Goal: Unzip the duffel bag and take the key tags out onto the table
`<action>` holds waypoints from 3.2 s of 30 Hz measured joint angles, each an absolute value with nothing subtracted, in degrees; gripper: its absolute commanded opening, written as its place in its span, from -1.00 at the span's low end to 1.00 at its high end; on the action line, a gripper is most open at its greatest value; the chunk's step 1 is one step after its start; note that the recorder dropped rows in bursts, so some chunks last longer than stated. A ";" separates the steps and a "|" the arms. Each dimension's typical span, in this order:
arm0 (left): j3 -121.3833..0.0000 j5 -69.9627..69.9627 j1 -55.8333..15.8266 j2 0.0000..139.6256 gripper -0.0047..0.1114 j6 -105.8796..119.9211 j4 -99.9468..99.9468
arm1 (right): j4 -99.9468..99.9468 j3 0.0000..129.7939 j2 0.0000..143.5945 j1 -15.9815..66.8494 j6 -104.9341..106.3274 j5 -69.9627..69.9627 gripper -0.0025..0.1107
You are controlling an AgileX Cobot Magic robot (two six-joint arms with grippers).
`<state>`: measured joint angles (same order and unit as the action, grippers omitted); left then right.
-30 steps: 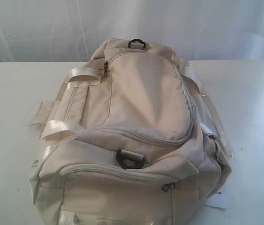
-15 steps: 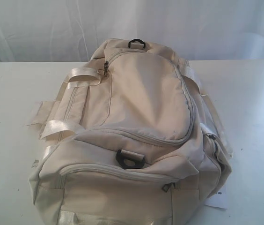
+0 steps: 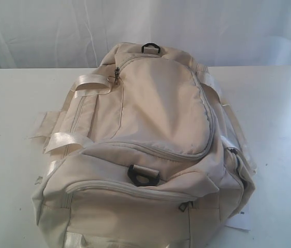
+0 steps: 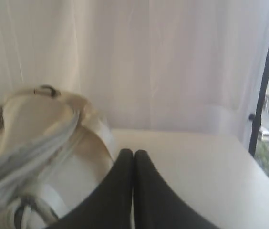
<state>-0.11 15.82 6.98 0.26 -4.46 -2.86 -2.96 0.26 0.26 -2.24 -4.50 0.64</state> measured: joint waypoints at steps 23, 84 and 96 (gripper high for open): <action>-18.09 11.89 6.98 10.46 -0.92 -23.09 -12.04 | 6.59 3.26 2.83 -2.24 -16.04 -0.44 -0.96; -55.05 -30.52 -40.15 82.40 -0.92 35.16 9.99 | 35.89 44.96 57.54 -2.24 29.99 -51.18 -0.96; -55.34 -52.56 -37.69 82.52 -0.92 8.92 -29.34 | 35.89 44.96 57.54 -2.24 30.09 -50.57 -0.96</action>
